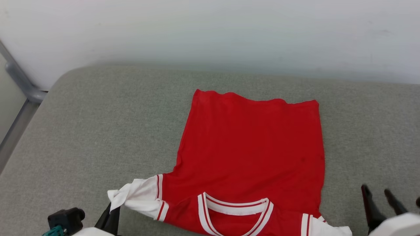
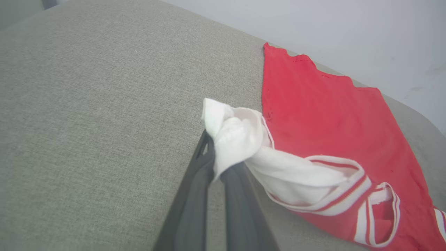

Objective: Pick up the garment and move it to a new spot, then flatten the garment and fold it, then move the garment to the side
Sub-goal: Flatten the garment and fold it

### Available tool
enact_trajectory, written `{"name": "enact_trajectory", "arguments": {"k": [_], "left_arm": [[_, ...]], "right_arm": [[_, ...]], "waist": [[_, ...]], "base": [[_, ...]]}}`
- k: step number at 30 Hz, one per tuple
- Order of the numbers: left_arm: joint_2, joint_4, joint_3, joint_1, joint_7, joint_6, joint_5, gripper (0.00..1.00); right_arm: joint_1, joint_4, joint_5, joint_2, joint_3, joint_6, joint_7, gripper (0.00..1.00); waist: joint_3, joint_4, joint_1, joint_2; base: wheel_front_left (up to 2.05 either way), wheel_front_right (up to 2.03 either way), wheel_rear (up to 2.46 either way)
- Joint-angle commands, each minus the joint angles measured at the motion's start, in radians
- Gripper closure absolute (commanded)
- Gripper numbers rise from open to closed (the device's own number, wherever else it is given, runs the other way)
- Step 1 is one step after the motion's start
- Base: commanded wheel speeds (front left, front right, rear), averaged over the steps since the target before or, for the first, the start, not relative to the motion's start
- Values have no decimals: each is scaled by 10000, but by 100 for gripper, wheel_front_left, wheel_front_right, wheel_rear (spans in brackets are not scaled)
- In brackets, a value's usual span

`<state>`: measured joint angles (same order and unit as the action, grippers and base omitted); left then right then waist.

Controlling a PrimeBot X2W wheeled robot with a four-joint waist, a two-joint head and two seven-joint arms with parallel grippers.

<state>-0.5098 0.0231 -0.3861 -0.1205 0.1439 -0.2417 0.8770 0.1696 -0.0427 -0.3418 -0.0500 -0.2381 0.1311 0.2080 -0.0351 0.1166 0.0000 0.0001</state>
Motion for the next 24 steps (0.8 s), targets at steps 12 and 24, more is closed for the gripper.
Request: {"name": "enact_trajectory", "arguments": {"k": [12,24], "left_arm": [[499,50,-445,1656,365,646,-468,100],[1197,-677,-707,3094,888,1661,-661,100]], "right_arm": [[-5396,3499,1077,-806,-832,-7,1594,0],[-9347,5485,2504,-1551,-1037,-7,4893,0]], "waist": [[-1707,1094,0,-1],[-3378,1776,0,-1]], "base": [[0,0,0],[0,0,0]]}}
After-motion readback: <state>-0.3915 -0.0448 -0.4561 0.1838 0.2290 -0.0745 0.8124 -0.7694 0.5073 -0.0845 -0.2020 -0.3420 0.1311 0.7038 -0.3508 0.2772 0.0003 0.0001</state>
